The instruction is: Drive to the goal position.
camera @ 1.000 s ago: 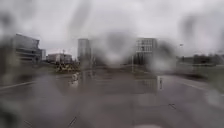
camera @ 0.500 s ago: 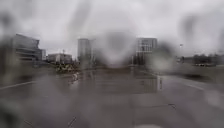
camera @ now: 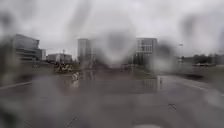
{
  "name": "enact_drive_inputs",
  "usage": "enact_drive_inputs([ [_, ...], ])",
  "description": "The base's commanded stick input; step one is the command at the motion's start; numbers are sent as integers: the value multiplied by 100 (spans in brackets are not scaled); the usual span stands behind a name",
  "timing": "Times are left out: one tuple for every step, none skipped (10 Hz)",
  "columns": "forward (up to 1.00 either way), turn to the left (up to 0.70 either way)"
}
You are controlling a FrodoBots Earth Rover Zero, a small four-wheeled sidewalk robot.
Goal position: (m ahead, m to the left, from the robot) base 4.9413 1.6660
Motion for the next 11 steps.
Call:
enact_drive_inputs([
  [7,0],
  [7,0],
  [7,0],
  [7,0],
  [7,0],
  [7,0],
  [7,0],
  [7,0],
  [7,0],
  [7,0],
  [7,0],
])
